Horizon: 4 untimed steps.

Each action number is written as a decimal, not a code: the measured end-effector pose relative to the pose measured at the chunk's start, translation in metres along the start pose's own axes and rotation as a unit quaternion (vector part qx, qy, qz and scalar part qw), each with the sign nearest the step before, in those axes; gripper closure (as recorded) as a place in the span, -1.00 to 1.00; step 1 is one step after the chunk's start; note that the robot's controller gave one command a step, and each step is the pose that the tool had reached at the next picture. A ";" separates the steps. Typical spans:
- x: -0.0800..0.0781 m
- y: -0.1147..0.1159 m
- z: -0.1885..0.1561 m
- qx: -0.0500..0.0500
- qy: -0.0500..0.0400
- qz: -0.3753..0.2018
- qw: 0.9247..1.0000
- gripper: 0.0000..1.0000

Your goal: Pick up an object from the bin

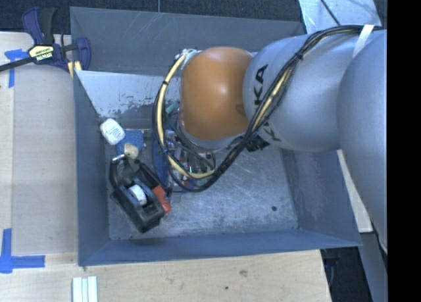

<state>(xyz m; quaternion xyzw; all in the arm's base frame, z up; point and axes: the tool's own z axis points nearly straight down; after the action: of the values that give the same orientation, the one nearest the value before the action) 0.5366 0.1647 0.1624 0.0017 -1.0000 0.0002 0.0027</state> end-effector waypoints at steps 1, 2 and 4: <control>-0.025 -0.014 0.089 -0.002 -0.006 0.174 0.985 -1.00; -0.067 -0.034 0.091 0.000 -0.002 -0.137 0.991 -1.00; -0.071 0.009 0.090 -0.001 -0.007 -0.290 0.957 -1.00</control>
Offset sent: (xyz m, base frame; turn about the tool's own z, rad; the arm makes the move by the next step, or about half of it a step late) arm 0.0210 -0.0130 -0.0924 0.3510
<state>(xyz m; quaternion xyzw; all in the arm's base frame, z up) 0.6074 0.1741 0.0717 0.2911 -0.9567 -0.0015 -0.0041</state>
